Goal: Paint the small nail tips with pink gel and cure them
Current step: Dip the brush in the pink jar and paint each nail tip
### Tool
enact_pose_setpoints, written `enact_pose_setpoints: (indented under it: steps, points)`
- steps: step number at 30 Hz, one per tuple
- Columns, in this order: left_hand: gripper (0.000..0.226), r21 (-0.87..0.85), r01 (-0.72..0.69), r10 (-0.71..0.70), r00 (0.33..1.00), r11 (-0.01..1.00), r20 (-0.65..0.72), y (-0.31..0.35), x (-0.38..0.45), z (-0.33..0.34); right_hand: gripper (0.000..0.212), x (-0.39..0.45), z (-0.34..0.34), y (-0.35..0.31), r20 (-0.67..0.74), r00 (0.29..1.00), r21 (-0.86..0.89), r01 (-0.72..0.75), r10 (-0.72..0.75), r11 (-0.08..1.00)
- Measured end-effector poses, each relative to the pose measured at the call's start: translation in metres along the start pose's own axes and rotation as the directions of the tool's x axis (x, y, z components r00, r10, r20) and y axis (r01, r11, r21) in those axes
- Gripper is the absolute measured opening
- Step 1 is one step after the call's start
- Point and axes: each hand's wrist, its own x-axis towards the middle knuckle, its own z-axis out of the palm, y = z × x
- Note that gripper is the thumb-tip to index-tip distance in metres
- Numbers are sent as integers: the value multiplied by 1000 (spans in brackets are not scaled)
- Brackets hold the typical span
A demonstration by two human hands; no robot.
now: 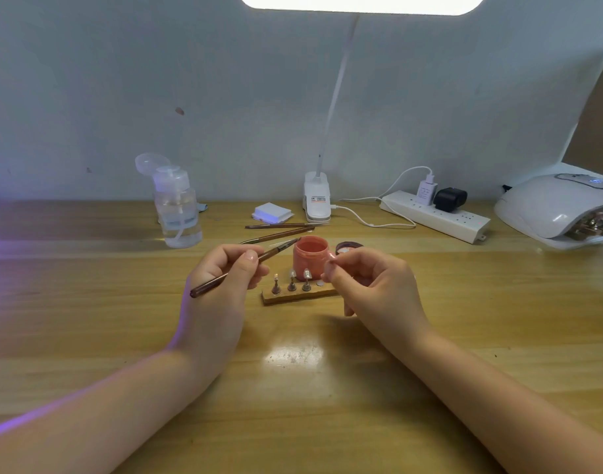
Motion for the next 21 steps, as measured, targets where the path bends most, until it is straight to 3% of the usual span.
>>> enact_pose_setpoints:
  steps: [3,7,21]
  points:
    - [21,-32,53,-54,998,998,-28,-1,3,0,7,0,4,1,60,998,-133,10,-2,991]
    - [20,-32,74,-75,997,997,-35,-1,3,0,14,4,7,7,29,999,-390,-26,41,920]
    - [20,-9,72,-72,997,997,1,0,0,2,28,6,13,8,112,991,-628,15,71,778]
